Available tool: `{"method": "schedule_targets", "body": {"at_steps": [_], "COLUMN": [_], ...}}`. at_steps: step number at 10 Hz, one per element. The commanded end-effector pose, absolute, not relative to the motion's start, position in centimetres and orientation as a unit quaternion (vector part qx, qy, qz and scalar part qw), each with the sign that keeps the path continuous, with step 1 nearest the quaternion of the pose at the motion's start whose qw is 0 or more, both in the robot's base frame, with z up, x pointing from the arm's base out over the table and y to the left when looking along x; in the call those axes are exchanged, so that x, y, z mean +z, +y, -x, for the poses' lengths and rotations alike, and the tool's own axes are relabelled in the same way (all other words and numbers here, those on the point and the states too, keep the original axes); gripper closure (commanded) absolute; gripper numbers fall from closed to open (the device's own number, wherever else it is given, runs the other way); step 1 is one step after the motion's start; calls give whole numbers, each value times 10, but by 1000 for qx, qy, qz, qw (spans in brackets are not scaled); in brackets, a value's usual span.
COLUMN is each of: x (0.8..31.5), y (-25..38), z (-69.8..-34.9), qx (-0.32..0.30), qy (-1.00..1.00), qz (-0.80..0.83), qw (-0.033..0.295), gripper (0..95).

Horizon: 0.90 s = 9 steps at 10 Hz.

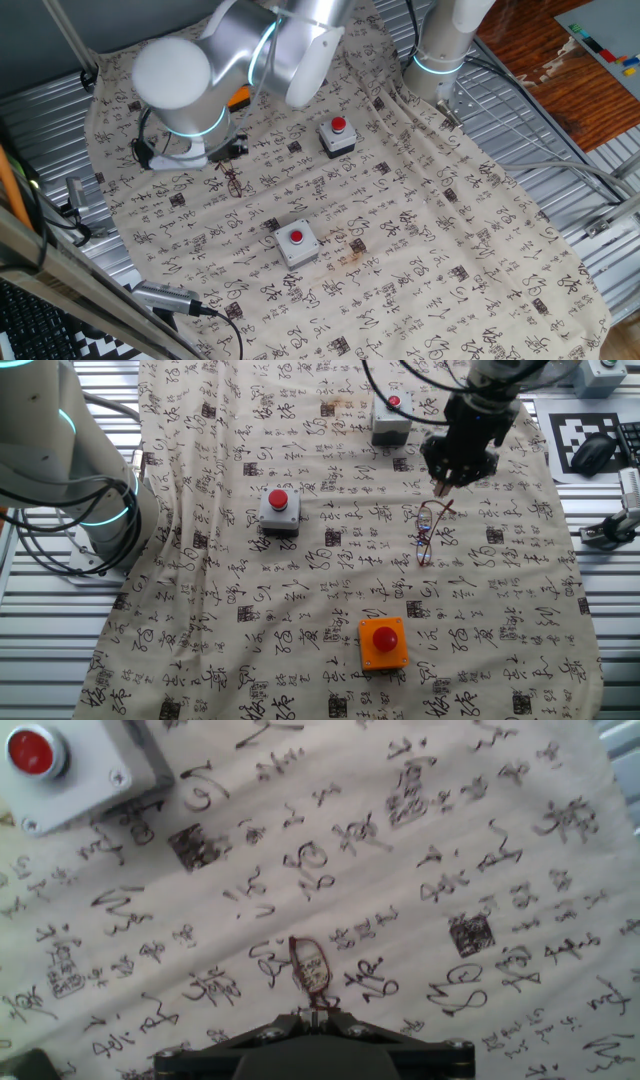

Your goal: Unfold the leg of the glasses (with one hand)

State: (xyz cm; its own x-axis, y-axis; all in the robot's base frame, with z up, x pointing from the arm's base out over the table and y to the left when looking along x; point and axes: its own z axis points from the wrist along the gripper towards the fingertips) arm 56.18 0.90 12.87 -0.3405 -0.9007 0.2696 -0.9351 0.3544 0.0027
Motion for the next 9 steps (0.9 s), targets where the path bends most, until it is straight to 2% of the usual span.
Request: {"method": "schedule_targets", "body": {"at_steps": [1, 5, 9], "x": [129, 122, 112], "y": [-2, -28, -31], "z": [-555, -547, -557], "qx": [81, 92, 95], "qy": [-807, -789, -783], "qz": [-575, -599, -608], "qw": [111, 104, 89], "gripper": [950, 950, 950]}}
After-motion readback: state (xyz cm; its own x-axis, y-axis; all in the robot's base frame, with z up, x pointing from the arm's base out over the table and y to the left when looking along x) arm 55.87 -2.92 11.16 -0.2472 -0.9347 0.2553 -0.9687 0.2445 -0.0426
